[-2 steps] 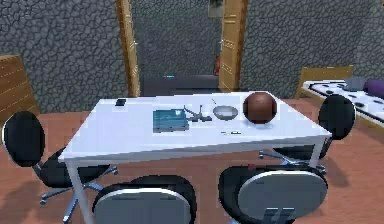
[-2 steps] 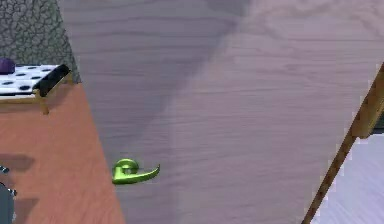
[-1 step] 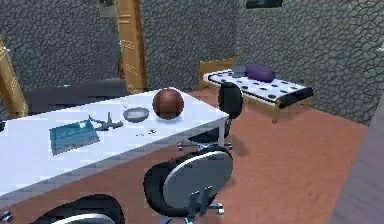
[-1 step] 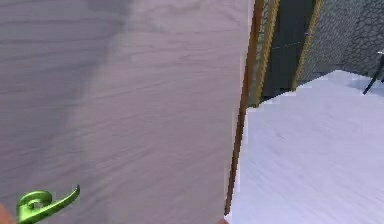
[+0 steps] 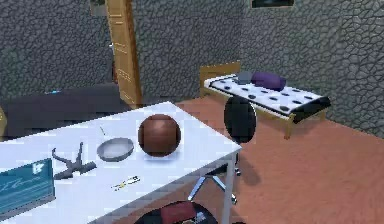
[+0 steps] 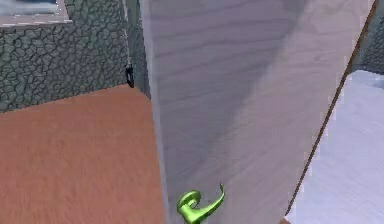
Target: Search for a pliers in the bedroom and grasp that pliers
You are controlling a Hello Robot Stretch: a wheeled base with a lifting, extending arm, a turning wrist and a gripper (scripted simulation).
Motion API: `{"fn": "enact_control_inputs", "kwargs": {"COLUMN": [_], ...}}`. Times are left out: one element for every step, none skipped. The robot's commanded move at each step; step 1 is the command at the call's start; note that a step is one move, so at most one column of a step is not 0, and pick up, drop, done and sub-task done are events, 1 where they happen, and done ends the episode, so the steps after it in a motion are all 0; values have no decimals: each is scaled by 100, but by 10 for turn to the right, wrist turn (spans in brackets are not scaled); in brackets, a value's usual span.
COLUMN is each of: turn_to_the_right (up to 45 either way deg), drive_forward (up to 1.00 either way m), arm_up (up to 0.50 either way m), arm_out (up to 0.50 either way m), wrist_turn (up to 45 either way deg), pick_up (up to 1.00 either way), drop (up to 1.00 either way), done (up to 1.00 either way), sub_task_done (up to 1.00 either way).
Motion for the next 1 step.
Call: {"fn": "enact_control_inputs", "kwargs": {"turn_to_the_right": [-450], "drive_forward": [0], "arm_up": [0], "arm_out": [0], "wrist_turn": [0], "pick_up": [0], "drop": [0], "done": [0], "sub_task_done": [0]}}
